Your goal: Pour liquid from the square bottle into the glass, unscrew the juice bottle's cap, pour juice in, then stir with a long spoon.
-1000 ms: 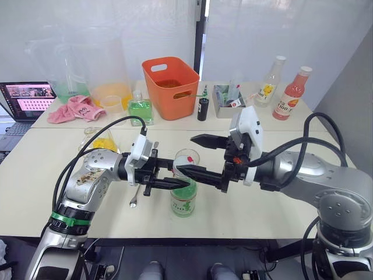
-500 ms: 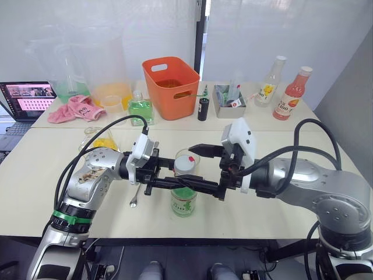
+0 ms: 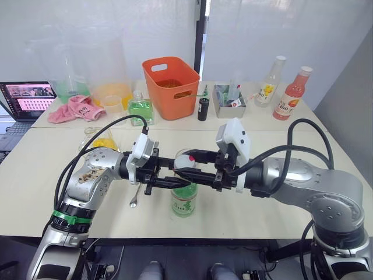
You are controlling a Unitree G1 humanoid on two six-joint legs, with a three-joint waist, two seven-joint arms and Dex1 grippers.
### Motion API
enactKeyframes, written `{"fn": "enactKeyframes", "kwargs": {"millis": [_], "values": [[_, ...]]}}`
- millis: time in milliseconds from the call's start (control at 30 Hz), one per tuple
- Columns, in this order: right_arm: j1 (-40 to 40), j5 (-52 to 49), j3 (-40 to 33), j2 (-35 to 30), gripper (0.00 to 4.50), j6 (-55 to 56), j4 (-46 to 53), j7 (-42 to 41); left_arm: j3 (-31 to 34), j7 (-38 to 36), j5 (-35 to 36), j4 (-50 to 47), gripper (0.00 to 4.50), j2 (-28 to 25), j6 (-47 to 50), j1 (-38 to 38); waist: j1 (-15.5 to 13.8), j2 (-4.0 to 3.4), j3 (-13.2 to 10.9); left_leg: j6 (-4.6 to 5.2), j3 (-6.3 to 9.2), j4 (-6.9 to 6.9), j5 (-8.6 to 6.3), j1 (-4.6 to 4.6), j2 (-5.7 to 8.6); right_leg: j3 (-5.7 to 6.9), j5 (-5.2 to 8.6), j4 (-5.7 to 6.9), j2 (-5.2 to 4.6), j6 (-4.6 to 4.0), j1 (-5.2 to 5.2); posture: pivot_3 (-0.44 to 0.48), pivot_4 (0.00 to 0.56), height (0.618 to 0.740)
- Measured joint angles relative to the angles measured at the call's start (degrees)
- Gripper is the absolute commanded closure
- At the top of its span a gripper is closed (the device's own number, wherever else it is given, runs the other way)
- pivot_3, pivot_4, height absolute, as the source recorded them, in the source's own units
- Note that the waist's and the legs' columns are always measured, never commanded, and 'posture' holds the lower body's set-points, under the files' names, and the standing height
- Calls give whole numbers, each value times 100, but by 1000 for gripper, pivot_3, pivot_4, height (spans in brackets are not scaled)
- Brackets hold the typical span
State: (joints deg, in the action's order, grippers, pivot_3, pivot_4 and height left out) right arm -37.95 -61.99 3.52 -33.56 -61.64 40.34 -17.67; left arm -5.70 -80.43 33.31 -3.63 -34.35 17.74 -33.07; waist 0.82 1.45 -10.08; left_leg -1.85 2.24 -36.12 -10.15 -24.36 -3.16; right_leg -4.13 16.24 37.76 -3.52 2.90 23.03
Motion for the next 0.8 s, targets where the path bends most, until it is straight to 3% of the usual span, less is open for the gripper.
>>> {"fn": "enactKeyframes", "kwargs": {"millis": [67, 233, 367, 500, 633, 800], "values": [[0, 32, 8, 7, 2807, 45, -52, -184, 0, 2, 0, 0, 2748, -4, -1, 1, 1, 0, 0, 0, 0, 0, 0, 0, 0, 0, 0, 0, 0, 0, 0, 0, 150, 739], [-294, 619, 322, -217, 2807, 777, -1160, -2215, -7, -11, 1, -62, 2748, -24, -11, 20, 19, 0, 0, 0, -1, 0, 0, 1, -2, 0, 0, -2, 4, 0, 0, 0, 150, 739], [-1465, 1685, 1295, -65, 2807, 1947, -3236, -4992, 60, -52, 4, -99, 2748, -139, -24, 62, 109, -4, -3, 0, 0, 6, 0, 6, -3, 0, 1, 1, 7, 0, 3, 0, 150, 739], [-2549, 2338, 2097, 365, 2807, 3033, -4977, -6809, 112, -116, 13, -204, 2748, -234, -18, 163, 158, -8, -5, 0, -1, 8, 0, 3, -4, 0, 2, 1, 7, -2, 5, 0, 150, 739], [-3383, 2195, 3096, 390, 2807, 3892, -5915, -7243, 165, -132, 14, -239, 2748, -337, 4, 211, 142, -8, -5, 0, 5, 8, 0, 9, -4, 3, 1, 15, 7, -2, 0, 0, 150, 739], [-3768, 1716, 3744, 243, 2807, 4335, -6280, -7264, 205, -114, 8, -269, 2748, -384, 29, 222, 161, -9, -5, 0, 5, 9, 0, 18, -5, 2, 4, 21, 8, -7, 1, 0, 150, 739]]}}
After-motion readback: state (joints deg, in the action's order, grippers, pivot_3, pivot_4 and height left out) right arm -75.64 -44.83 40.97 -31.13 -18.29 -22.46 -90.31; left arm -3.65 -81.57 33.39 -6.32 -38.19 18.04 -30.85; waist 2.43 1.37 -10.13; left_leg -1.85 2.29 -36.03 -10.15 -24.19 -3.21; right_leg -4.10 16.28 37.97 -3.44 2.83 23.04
